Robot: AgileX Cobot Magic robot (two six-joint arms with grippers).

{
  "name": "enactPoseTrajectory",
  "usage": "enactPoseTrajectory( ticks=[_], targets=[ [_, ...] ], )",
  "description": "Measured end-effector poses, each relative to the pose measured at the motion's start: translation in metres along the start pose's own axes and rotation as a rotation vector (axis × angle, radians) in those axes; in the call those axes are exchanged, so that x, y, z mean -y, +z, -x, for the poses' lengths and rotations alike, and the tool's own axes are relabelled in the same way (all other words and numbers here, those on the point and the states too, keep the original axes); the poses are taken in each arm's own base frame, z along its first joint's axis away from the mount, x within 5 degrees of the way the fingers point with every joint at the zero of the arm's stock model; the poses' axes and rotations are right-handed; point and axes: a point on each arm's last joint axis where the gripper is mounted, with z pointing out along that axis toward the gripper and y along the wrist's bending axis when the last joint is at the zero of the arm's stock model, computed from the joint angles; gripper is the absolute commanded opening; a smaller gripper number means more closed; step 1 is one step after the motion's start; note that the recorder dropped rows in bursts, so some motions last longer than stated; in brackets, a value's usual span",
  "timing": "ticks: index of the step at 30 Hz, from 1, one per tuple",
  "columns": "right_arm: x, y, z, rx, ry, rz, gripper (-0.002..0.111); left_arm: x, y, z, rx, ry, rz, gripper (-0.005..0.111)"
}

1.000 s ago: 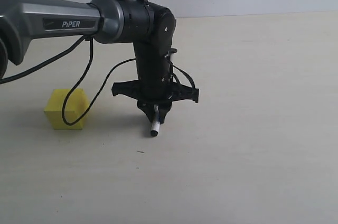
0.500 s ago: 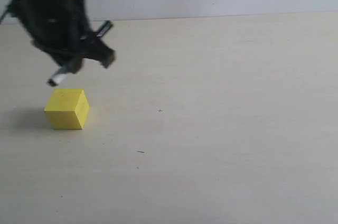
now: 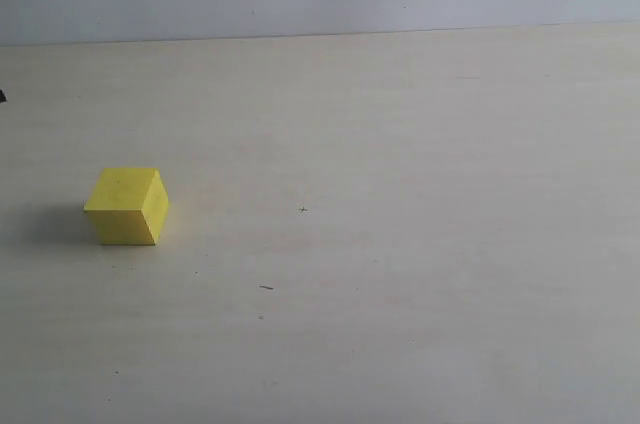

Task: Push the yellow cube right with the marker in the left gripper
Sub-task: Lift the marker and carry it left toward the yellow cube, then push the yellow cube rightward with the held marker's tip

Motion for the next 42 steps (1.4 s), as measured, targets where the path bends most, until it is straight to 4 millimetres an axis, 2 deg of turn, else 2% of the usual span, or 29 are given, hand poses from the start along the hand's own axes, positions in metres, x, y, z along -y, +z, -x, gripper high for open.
enactPoseTrajectory(
  ticks=[4,8,14,18,21,28,42],
  targets=[
    [0.000,0.000,0.000,0.000,0.000,0.000,0.000,-0.007,0.026,0.007,0.031,0.243,0.000,0.000],
    [0.000,0.000,0.000,0.000,0.000,0.000,0.000,-0.011,0.049,0.007,0.069,0.485,-0.056,0.000],
    [0.000,0.000,0.000,0.000,0.000,0.000,0.000,-0.025,0.084,-0.003,0.141,0.582,-0.063,0.000],
    [0.000,0.000,0.000,0.000,0.000,0.000,0.000,-0.021,0.107,-0.004,0.144,0.717,-0.114,0.000],
    [0.000,0.000,0.000,0.000,0.000,0.000,0.000,-0.017,0.119,-0.001,0.166,0.731,-0.144,0.000],
    [0.000,0.000,0.000,0.000,0.000,0.000,0.000,-0.010,0.125,0.006,0.245,0.732,-0.180,0.000],
    [0.000,0.000,0.000,0.000,0.000,0.000,0.000,-0.010,0.126,0.005,0.227,0.733,-0.184,0.000]
  ],
)
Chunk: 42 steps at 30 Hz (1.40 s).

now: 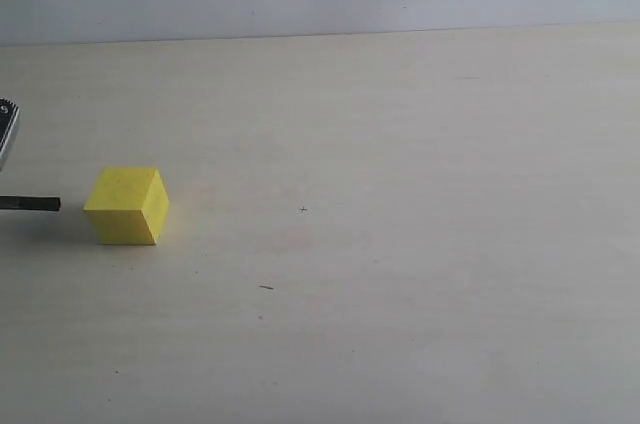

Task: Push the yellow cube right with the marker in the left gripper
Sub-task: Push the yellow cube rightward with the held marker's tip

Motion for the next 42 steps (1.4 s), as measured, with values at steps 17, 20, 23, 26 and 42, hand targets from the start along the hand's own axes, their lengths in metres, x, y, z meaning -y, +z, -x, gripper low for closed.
enactPoseTrajectory(
  ticks=[17,20,23,26,42],
  targets=[
    [0.000,0.000,0.000,0.000,0.000,0.000,0.000,-0.004,-0.008,0.096,-0.077,0.114,0.031,0.000],
    [0.000,0.000,0.000,0.000,0.000,0.000,0.000,-0.004,-0.007,0.093,-0.095,0.109,0.025,0.000],
    [0.000,0.000,0.000,0.000,0.000,0.000,0.000,-0.004,-0.008,0.096,-0.084,0.109,0.035,0.000],
    [0.000,0.000,0.000,0.000,0.000,0.000,0.000,-0.002,-0.009,0.113,-0.058,0.133,0.036,0.000],
    [0.000,0.000,0.000,0.000,0.000,0.000,0.000,0.001,-0.017,0.135,-0.053,0.095,-0.007,0.000]
  ],
)
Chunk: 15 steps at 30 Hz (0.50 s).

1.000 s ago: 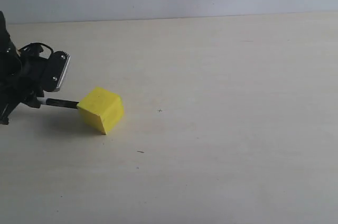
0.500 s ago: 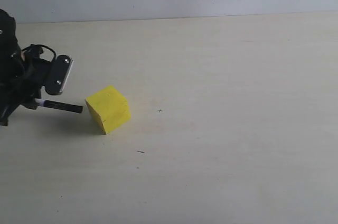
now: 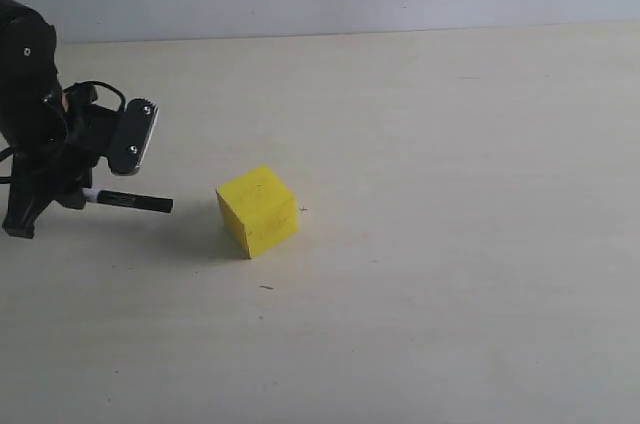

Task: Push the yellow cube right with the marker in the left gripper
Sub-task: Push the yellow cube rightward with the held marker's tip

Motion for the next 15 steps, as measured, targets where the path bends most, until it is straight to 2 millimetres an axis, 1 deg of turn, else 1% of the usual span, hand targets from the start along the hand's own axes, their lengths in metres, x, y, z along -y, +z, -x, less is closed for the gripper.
enactPoseTrajectory(
  ticks=[2,4,6,9,11,13,15],
  targets=[
    [0.000,0.000,0.000,0.000,0.000,0.000,0.000,0.002,0.000,-0.001,-0.002,0.003,-0.020,0.000],
    [0.000,0.000,0.000,0.000,0.000,0.000,0.000,0.004,-0.001,0.009,0.021,0.024,-0.026,0.000],
    [0.000,0.000,0.000,0.000,0.000,0.000,0.000,0.005,-0.004,0.025,0.053,0.051,-0.006,0.000],
    [0.000,0.000,0.000,0.000,0.000,0.000,0.000,0.006,-0.010,0.060,0.121,0.111,0.079,0.000],
    [0.000,0.000,0.000,0.000,0.000,0.000,0.000,0.006,-0.015,0.075,0.152,0.125,0.112,0.000],
    [0.000,0.000,0.000,0.000,0.000,0.000,0.000,0.005,-0.018,0.078,0.154,0.126,0.115,0.000],
    [0.000,0.000,0.000,0.000,0.000,0.000,0.000,0.002,-0.017,0.067,0.129,0.099,0.092,0.000]
  ],
)
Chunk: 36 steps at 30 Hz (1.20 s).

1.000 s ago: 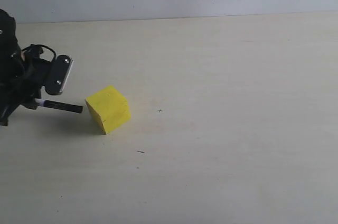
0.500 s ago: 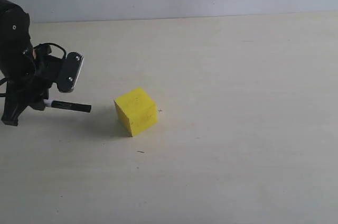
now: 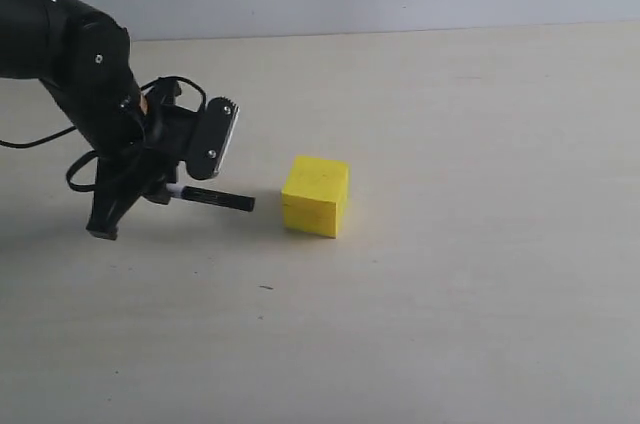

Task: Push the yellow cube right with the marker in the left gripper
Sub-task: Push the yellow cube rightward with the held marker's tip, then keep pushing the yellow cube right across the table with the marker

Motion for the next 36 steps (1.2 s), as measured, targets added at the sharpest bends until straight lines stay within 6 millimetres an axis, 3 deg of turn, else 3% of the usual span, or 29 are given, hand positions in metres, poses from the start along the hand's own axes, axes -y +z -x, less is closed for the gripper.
enactPoseTrajectory(
  ticks=[6,10,12,18,21,25,31,34,36],
  targets=[
    [0.000,0.000,0.000,0.000,0.000,0.000,0.000,-0.001,0.002,-0.036,-0.054,-0.094,-0.049,0.000],
    [0.000,0.000,0.000,0.000,0.000,0.000,0.000,-0.005,0.003,-0.039,-0.048,-0.104,-0.016,0.000],
    [0.000,0.000,0.000,0.000,0.000,0.000,0.000,-0.007,0.003,-0.032,-0.035,-0.088,0.010,0.000],
    [0.000,0.000,0.000,0.000,0.000,0.000,0.000,0.007,0.015,0.044,0.032,0.076,0.024,0.000],
    [0.000,0.000,0.000,0.000,0.000,0.000,0.000,0.005,0.010,0.054,0.045,0.056,0.038,0.000],
    [0.000,0.000,0.000,0.000,0.000,0.000,0.000,0.003,0.009,0.041,-0.022,0.065,0.002,0.000],
    [0.000,0.000,0.000,0.000,0.000,0.000,0.000,-0.009,0.012,0.003,-0.099,0.031,0.024,0.000],
    [0.000,0.000,0.000,0.000,0.000,0.000,0.000,-0.012,0.012,0.000,-0.090,0.021,0.054,0.000],
    [0.000,0.000,0.000,0.000,0.000,0.000,0.000,-0.013,0.012,0.009,-0.064,0.030,0.079,0.000]
  ],
)
